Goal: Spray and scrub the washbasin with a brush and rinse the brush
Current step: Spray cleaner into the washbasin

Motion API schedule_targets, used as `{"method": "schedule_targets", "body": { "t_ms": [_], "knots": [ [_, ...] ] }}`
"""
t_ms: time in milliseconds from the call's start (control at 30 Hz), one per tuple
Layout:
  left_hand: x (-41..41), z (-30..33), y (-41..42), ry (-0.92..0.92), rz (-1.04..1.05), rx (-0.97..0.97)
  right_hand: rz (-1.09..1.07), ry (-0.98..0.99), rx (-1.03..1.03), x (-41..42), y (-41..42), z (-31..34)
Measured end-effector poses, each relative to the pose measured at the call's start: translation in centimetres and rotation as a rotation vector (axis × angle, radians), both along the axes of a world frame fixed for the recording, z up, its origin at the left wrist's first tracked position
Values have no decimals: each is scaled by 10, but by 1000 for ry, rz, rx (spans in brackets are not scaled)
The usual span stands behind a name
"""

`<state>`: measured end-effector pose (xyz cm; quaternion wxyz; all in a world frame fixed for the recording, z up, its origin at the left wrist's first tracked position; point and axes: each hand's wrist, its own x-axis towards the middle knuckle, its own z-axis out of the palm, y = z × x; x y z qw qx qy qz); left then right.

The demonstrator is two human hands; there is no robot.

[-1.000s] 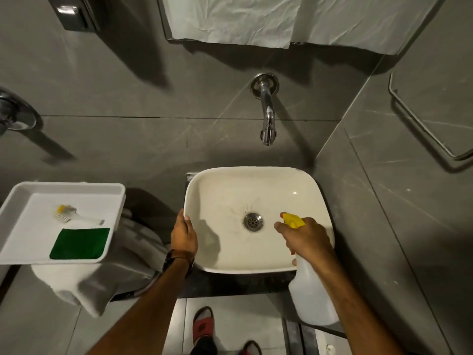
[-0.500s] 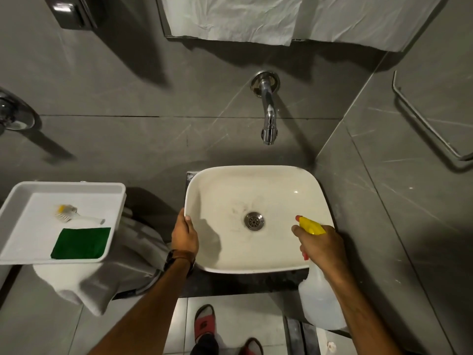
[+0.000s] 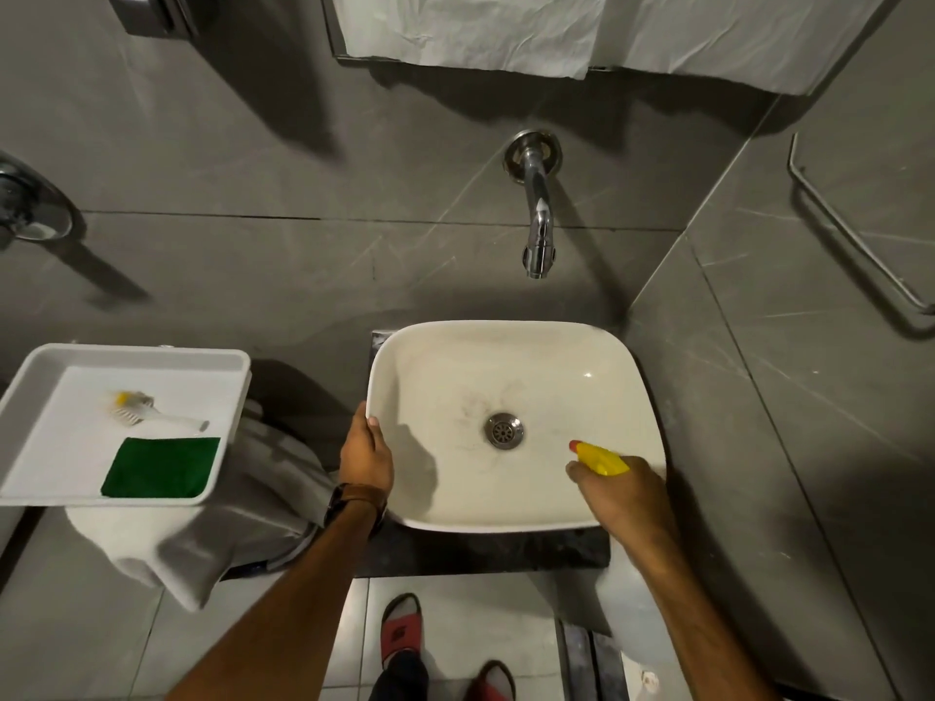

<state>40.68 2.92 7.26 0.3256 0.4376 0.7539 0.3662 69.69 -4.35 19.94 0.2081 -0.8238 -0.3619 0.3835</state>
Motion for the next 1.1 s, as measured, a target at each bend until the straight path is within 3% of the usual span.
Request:
{"method": "schedule_targets", "body": {
  "t_ms": [267,633,833,967,1100],
  "knots": [
    [-1,3,0,-11,-15,-5,125,-38,-36,-45,-20,-4],
    [1,7,-1,-28,-16,-1,121,-200,-26,-13,-49,-6],
    [1,9,-2,-69,-2,12,7,-136,44,-9,-41,-5],
    [-5,14,-8,-185,25,27,44,-69,120,-31,-28,4],
    [-32,14,-18,-154,7,32,188,-2,234,-73,-7,22]
  ]
}}
